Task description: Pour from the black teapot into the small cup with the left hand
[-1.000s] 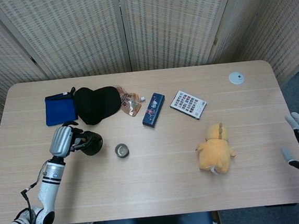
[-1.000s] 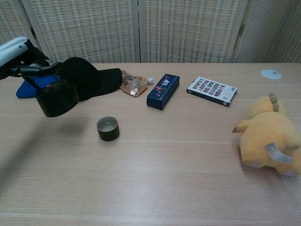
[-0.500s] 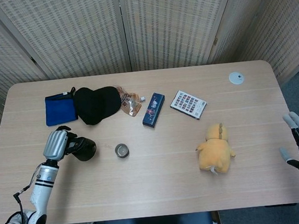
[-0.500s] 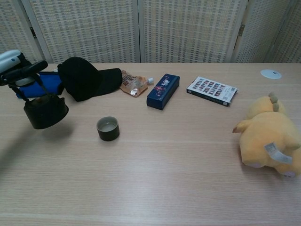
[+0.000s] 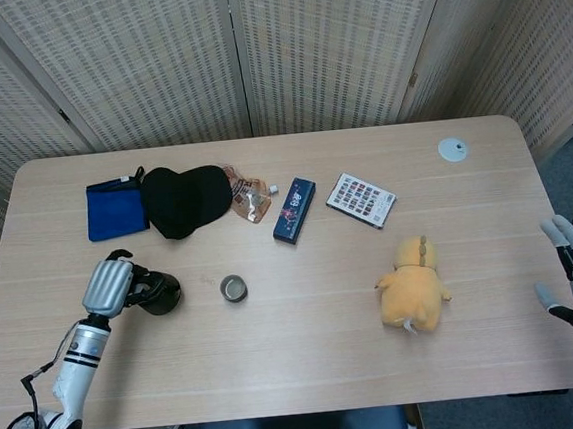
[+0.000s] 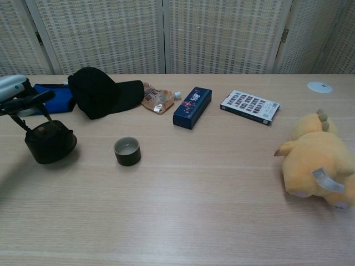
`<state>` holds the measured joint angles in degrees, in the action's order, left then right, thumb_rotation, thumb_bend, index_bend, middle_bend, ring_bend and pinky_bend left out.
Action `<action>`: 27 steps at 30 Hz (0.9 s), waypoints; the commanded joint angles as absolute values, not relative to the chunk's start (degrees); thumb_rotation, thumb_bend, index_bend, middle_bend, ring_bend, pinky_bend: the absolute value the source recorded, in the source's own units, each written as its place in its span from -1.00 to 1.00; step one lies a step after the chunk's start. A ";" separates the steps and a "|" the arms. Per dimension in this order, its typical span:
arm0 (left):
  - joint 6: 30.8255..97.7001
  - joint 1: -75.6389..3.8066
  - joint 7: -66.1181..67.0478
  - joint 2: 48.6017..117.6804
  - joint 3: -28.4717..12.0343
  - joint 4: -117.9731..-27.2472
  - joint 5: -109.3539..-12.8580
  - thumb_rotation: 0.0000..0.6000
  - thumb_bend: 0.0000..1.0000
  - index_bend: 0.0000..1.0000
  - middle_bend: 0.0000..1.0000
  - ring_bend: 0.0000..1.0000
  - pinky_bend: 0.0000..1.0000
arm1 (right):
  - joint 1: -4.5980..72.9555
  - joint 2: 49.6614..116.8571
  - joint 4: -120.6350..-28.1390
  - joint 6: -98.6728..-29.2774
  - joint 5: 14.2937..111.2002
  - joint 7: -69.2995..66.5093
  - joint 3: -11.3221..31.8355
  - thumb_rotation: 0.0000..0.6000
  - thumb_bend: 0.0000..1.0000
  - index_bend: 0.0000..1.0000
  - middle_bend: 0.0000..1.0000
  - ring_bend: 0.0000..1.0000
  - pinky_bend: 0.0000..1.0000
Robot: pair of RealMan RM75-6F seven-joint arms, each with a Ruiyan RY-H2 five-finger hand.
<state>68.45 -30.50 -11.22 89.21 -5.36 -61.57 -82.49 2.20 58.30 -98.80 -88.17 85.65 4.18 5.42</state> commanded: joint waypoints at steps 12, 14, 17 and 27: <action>68.94 -29.69 -6.46 90.17 -2.89 -59.86 -85.15 -0.96 -0.65 0.84 0.85 0.54 -0.56 | 2.17 58.36 -98.76 -88.17 85.52 4.21 5.31 1.00 -0.42 -1.00 -0.92 -1.00 -0.98; 68.76 -29.63 -5.98 90.27 -2.75 -59.86 -85.19 -0.96 -0.65 0.81 0.82 0.52 -0.57 | 2.12 58.37 -98.77 -88.23 85.53 4.23 5.27 1.00 -0.42 -1.00 -0.92 -1.00 -0.98; 68.10 -29.51 -5.54 90.27 -2.76 -60.30 -84.76 -0.96 -0.65 0.76 0.77 0.47 -0.58 | 2.05 58.34 -98.81 -88.33 85.53 4.24 5.24 1.00 -0.42 -1.00 -0.92 -1.00 -0.98; 67.17 -28.98 -5.66 89.18 -3.59 -63.26 -83.17 -0.96 -0.65 0.35 0.33 0.15 -0.58 | 1.95 58.31 -98.91 -88.53 85.64 4.25 5.17 1.00 -0.42 -1.00 -0.92 -1.00 -0.98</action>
<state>67.06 -29.07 -5.66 89.33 -3.50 -63.04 -83.22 1.95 58.31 -98.91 -88.53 85.64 4.25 5.18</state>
